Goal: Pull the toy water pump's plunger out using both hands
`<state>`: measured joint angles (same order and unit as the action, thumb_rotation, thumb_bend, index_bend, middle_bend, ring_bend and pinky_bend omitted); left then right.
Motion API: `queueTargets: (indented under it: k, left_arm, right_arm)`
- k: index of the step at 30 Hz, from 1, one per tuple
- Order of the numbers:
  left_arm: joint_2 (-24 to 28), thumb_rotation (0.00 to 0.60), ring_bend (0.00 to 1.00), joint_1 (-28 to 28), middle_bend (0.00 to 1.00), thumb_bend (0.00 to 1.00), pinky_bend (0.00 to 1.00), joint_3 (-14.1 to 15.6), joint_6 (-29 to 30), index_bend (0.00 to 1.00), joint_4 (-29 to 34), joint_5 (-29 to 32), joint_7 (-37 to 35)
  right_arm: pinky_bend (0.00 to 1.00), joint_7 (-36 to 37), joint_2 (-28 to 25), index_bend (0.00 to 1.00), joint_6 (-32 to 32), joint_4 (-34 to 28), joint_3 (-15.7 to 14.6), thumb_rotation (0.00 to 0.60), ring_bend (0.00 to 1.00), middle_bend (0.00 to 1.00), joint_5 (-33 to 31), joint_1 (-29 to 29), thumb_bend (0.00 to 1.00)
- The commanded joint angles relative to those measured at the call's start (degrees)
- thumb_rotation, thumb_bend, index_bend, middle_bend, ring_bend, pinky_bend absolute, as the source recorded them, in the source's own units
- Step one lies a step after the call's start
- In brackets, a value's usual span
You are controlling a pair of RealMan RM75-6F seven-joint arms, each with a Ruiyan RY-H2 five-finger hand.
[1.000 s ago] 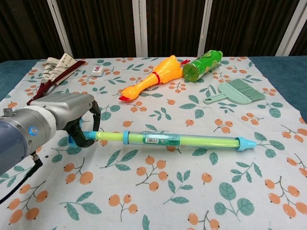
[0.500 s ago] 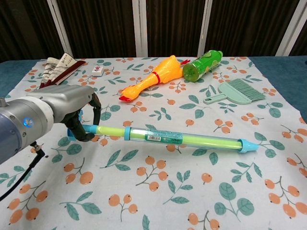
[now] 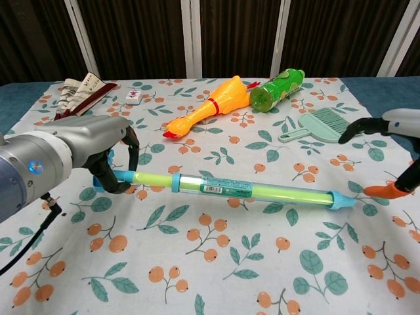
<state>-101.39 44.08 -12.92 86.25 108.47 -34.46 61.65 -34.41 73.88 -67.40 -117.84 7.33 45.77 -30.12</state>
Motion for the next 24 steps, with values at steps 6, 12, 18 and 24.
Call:
queueTargets:
  k: [6,12,18,24]
  left_arm:
    - [-0.2,0.6,0.0,-0.1,0.13,0.49,0.02,1.0,0.5,0.64,0.0,0.0,0.3]
    - [-0.7,0.6,0.0,-0.2,0.13,0.49,0.02,1.9,1.0,0.64,0.3,-0.7,0.4]
    - [-0.9,0.6,0.0,-0.4,0.12,0.49,0.02,2.2,1.5,0.64,0.3,-0.8,0.5]
    - [-0.9,0.6,0.0,-0.6,0.12,0.49,0.02,2.1,1.5,0.64,0.3,-0.8,0.4]
  right_arm:
    - [0.0,-1.5,5.7,0.23,-0.8,4.8,-0.6,0.6,0.0,0.0,-3.1,-2.1,0.33]
    - [0.0,-1.6,7.3,0.27,-1.0,6.8,-0.7,0.6,0.0,0.0,-4.3,-2.8,0.33]
    - [0.0,-1.0,8.4,0.37,-1.2,8.5,-1.0,0.6,0.0,0.0,-4.8,-2.8,0.33]
    - [0.0,0.0,9.2,0.37,-1.0,9.8,-1.5,0.6,0.0,0.0,-4.8,-2.6,0.33]
